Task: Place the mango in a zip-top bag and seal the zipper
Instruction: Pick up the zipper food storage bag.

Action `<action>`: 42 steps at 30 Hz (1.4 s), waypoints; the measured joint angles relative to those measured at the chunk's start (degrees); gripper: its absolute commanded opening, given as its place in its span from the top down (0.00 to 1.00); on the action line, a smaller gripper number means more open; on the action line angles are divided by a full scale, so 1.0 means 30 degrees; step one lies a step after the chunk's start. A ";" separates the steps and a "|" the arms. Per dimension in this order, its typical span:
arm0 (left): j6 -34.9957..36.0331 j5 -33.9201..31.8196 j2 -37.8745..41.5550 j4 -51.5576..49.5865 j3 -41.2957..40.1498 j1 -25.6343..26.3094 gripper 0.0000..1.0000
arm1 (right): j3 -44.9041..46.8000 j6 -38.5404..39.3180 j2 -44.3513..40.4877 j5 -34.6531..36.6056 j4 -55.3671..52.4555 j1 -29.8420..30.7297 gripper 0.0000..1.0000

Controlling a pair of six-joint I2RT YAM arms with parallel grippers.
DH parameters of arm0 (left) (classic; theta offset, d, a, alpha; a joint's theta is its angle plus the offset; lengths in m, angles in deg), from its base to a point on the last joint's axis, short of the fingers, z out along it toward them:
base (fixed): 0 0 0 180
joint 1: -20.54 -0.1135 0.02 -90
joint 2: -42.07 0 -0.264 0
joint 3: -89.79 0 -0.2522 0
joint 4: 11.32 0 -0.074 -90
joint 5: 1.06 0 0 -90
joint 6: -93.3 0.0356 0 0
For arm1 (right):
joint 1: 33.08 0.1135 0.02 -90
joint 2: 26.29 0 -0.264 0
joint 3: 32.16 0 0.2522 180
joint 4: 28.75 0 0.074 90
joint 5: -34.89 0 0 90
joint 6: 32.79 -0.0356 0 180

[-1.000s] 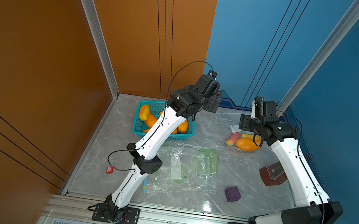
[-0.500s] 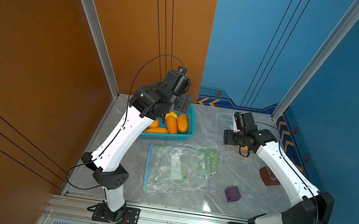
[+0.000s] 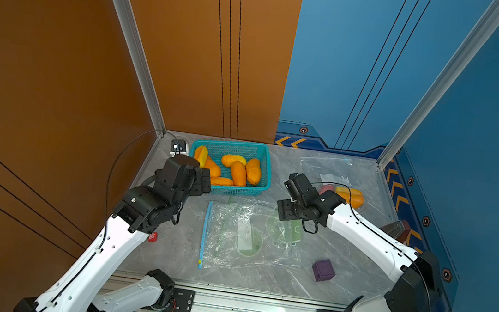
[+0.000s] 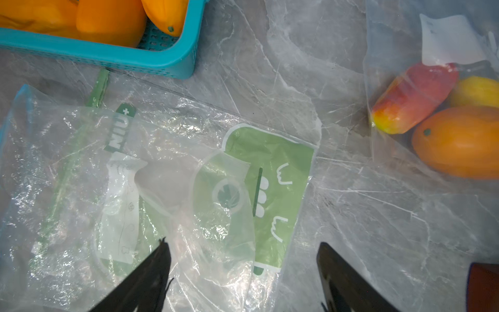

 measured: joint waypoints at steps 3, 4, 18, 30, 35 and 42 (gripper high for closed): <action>-0.2222 0.0903 0.2193 0.0794 -0.3963 -0.0517 0.02 | 0.0860 -0.0627 0.0466 0.0204 0.0117 0.0379 0.05; -0.2820 0.1239 0.2696 0.1013 -0.5020 -0.0568 0.02 | 0.1217 -0.0852 0.0554 0.0211 0.0204 0.0554 0.04; -0.8765 0.5217 0.5829 0.3949 -1.3493 -0.0809 0.02 | 0.3665 -0.2681 0.1698 -0.1071 0.2652 0.0976 0.92; -0.9107 0.8123 0.3373 0.8276 -1.4462 -0.1020 0.01 | 0.2550 -0.0372 0.0991 -0.1013 0.2382 -0.3104 1.00; -0.9122 0.9814 0.1173 1.0695 -1.4462 -0.1020 0.06 | 0.2535 0.0801 0.0969 -0.0947 0.1909 -0.5129 0.97; -0.9865 1.1650 -0.1443 1.5737 -1.5140 -0.0911 0.10 | 0.1858 0.1902 0.1690 -0.1013 0.1698 -0.5676 0.73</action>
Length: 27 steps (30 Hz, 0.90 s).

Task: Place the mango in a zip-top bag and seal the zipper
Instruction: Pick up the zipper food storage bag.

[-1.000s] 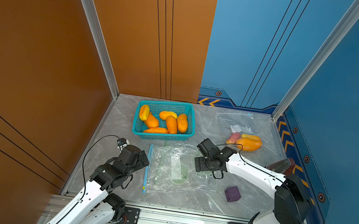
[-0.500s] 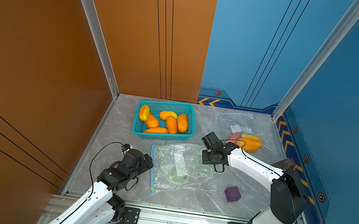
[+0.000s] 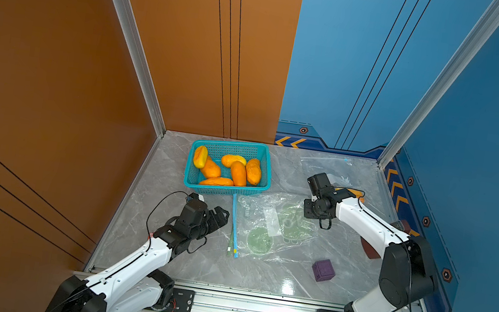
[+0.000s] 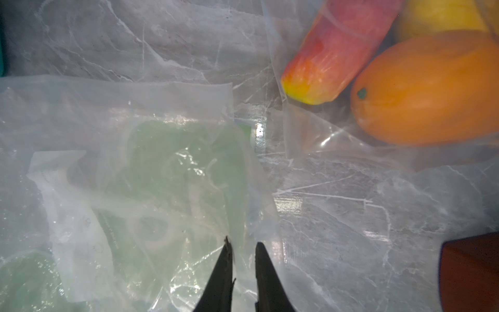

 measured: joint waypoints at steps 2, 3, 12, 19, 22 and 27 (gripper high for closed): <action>0.0000 0.0233 -0.1100 0.0882 0.0138 0.0233 0.12 | -0.0073 0.0087 0.0277 0.0000 -0.0015 0.0066 0.71; 0.0015 0.0299 -0.1647 0.1202 0.0262 0.0379 0.13 | -0.0080 0.0102 0.0357 0.0000 -0.0015 0.0080 0.70; -0.0022 0.0641 -0.4743 0.3453 0.0670 0.0780 0.19 | -0.0124 0.0138 0.0430 0.0000 -0.0007 0.0095 0.68; -0.0102 0.0787 -0.6251 0.4422 0.1056 0.1166 0.28 | -0.0124 0.0080 0.0430 -0.0007 -0.0007 0.0095 0.68; -0.0117 0.0852 -0.6776 0.4677 0.1304 0.1370 0.32 | -0.0124 0.0080 0.0474 -0.0007 -0.0007 0.0095 0.68; -0.0372 0.0954 -0.7300 0.5100 0.1705 0.1661 0.40 | -0.0124 0.0080 0.0648 -0.0015 0.0007 0.0095 0.68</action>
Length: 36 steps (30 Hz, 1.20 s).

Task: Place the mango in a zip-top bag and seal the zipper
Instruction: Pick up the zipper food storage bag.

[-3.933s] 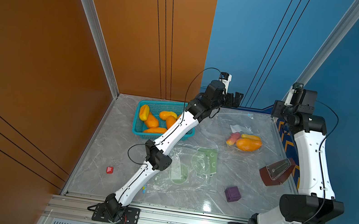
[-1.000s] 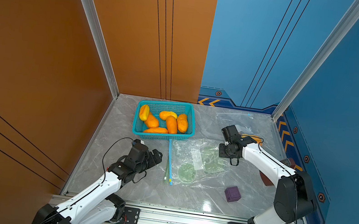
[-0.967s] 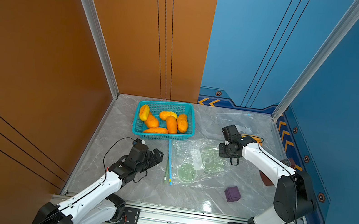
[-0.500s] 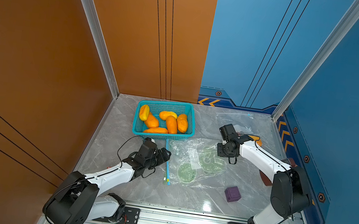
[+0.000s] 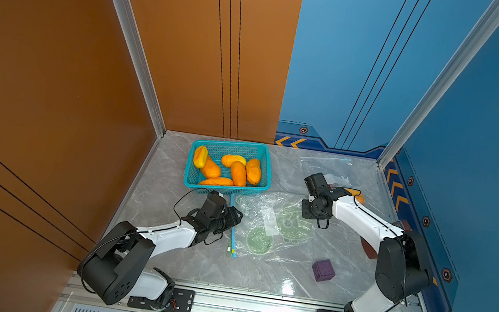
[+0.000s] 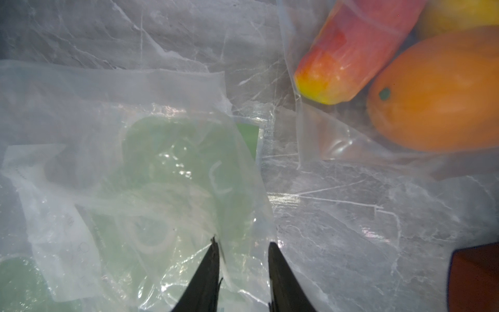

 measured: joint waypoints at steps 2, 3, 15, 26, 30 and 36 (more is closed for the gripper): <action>-0.0102 0.0036 0.0000 0.0204 0.0066 0.0073 0.43 | -0.0007 0.0000 0.0087 -0.0007 0.0000 0.0007 0.68; -0.0153 0.0036 0.0000 0.0255 0.0102 0.0102 0.44 | -0.0007 -0.0007 0.0146 -0.0007 0.0007 0.0007 0.68; -0.0568 0.0117 -0.0029 0.0459 0.0852 0.0678 0.76 | -0.0007 -0.0007 0.0474 -0.0073 0.0036 0.0262 0.68; -0.1122 -0.0415 -0.0459 0.0568 0.2164 0.2572 1.00 | -0.0080 -0.0801 -0.0954 -0.0124 -0.0015 0.2120 0.62; -0.1610 -0.0954 -0.0058 0.0561 0.2200 0.3140 1.00 | -0.0073 -0.1996 -0.3315 0.0240 0.0029 0.3781 0.56; -0.2106 -0.1464 0.0160 0.0546 0.2514 0.3257 1.00 | 0.0233 -0.4189 -0.5537 0.1042 0.0452 0.7329 0.47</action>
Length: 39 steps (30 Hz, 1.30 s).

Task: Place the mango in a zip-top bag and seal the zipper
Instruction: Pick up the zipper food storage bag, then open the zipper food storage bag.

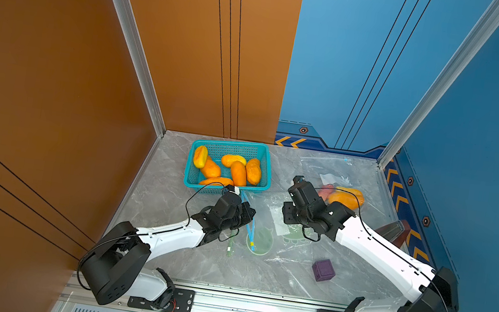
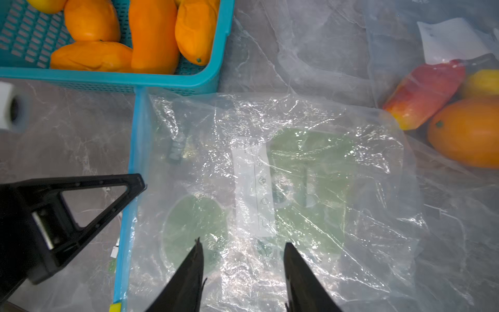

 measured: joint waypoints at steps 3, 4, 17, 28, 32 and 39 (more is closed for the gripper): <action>-0.0248 -0.0087 0.0000 0.0007 0.0306 0.0051 1.00 | 0.0678 -0.0962 -0.0138 0.0328 0.0510 0.1209 0.38; -0.0364 -0.0117 0.0000 0.0007 0.0393 0.0080 1.00 | 0.0911 -0.1144 -0.0138 0.0554 0.0692 0.1596 0.36; -0.2171 -0.0648 0.0189 0.0015 0.0648 0.0656 1.00 | 0.1807 -0.2273 0.0765 0.3534 0.3599 0.4656 0.21; -0.2994 -0.0772 0.0583 0.0007 0.0670 0.0860 1.00 | 0.1872 -0.2273 0.2346 0.4532 0.4204 0.4889 0.25; -0.3359 -0.0765 0.0933 0.0015 0.0670 0.0962 1.00 | 0.2113 -0.2273 0.2361 0.5078 0.4248 0.4779 0.29; -0.3767 -0.0765 0.1071 0.0015 0.0670 0.1020 1.00 | 0.2127 -0.2171 0.2681 0.5340 0.4401 0.4335 0.32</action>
